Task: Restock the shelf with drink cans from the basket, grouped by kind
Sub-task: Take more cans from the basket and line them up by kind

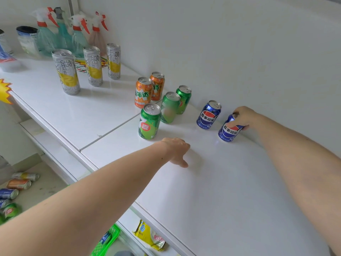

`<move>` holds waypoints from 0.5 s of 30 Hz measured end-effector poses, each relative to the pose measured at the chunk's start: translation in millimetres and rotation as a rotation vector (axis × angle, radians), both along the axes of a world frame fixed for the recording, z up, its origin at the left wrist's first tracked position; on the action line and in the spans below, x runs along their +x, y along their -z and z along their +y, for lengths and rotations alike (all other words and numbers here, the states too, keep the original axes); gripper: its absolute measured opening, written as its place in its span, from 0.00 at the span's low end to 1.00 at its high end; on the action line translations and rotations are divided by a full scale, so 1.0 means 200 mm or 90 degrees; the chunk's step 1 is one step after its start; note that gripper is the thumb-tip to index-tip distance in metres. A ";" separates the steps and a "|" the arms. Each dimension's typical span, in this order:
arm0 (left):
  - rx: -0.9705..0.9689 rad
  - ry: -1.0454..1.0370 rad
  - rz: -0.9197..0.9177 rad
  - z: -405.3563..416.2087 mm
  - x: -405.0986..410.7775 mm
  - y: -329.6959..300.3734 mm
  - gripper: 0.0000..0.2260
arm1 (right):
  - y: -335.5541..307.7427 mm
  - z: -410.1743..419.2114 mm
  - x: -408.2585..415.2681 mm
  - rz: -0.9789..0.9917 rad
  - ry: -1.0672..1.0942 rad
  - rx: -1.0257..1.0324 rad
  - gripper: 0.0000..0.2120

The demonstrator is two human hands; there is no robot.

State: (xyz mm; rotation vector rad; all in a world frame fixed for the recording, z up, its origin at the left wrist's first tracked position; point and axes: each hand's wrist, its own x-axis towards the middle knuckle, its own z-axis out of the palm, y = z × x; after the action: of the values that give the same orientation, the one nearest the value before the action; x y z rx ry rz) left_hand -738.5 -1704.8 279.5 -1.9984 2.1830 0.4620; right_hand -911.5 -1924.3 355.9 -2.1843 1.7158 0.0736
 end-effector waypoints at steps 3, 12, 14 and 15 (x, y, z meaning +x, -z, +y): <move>0.003 0.004 -0.006 0.00 -0.01 0.00 0.27 | -0.01 0.01 -0.01 -0.002 0.008 0.006 0.31; 0.004 0.016 -0.005 0.03 0.00 0.00 0.28 | -0.01 0.06 -0.02 0.023 0.022 0.001 0.32; -0.006 0.015 0.004 0.04 0.00 0.00 0.28 | -0.01 0.08 -0.01 0.042 0.023 -0.007 0.33; -0.013 0.017 0.006 0.05 0.01 0.00 0.27 | -0.02 0.08 0.00 0.045 0.024 -0.011 0.35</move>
State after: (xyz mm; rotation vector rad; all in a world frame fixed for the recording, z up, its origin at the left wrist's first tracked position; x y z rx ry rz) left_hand -737.1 -1694.6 279.6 -1.9792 2.2257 0.4496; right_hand -912.4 -1907.6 359.2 -2.1845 1.8020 0.1275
